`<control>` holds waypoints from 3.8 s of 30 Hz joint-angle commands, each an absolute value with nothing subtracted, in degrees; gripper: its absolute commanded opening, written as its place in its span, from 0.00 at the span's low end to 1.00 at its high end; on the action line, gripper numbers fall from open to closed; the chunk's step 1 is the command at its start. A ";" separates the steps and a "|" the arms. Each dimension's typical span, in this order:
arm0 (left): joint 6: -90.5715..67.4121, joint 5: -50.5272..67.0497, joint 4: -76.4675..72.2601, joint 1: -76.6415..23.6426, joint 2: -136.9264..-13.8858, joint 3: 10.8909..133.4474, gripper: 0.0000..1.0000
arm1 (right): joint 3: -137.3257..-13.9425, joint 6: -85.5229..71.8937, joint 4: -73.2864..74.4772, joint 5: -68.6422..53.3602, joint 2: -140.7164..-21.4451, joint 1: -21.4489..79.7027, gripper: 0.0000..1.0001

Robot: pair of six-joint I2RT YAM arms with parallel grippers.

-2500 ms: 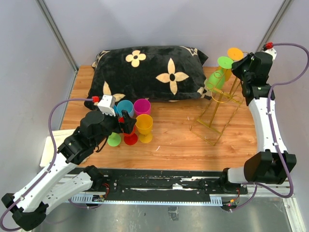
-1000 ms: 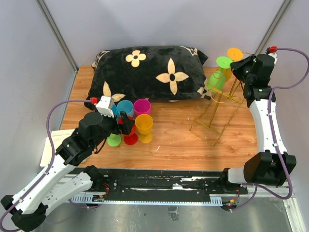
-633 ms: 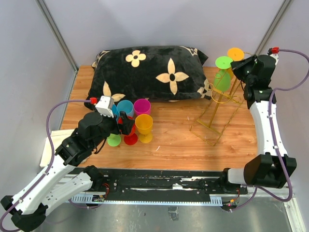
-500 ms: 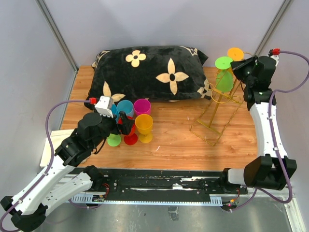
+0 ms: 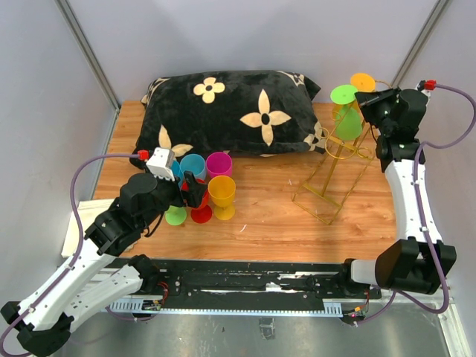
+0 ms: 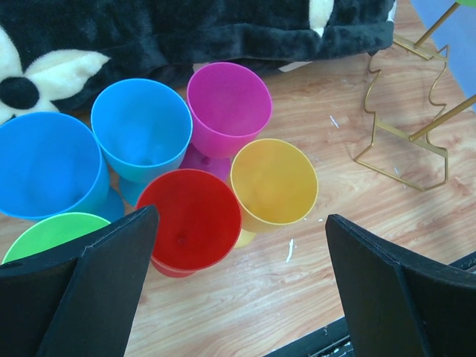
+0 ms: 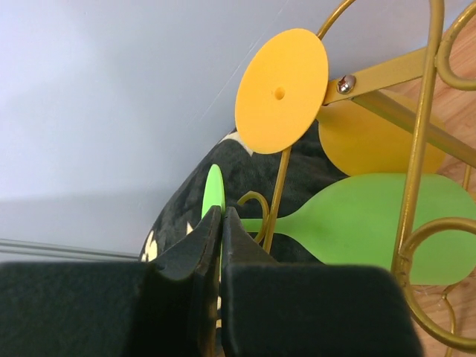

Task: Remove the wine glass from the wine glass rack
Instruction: Pick up the wine glass from the wine rack, then place the wine glass at the center of the board.

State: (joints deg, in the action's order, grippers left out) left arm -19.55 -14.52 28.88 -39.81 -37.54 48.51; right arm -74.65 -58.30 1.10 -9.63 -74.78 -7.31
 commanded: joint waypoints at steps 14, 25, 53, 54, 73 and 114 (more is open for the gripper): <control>-19.03 -15.26 28.12 -39.46 -37.33 50.19 1.00 | -76.83 -61.87 -3.53 -10.31 -76.81 -8.42 0.01; -19.15 -14.89 27.74 -39.46 -38.10 50.28 1.00 | -79.31 -60.35 -3.17 -15.77 -79.14 -8.42 0.01; -22.33 -13.61 25.20 -39.46 -38.50 49.92 1.00 | -86.83 -50.57 -0.86 -36.25 -78.04 -3.31 0.01; -22.79 -13.62 24.88 -39.46 -38.45 49.92 1.00 | -87.81 -50.13 -0.29 -37.16 -78.52 -2.61 0.01; -29.41 -13.84 19.24 -39.46 -36.79 48.69 1.00 | -82.27 -37.75 3.23 -42.66 -67.49 15.36 0.01; -32.22 36.17 -7.94 -43.40 -56.46 48.51 0.31 | -48.03 -34.98 -1.05 -32.87 -42.73 36.64 0.01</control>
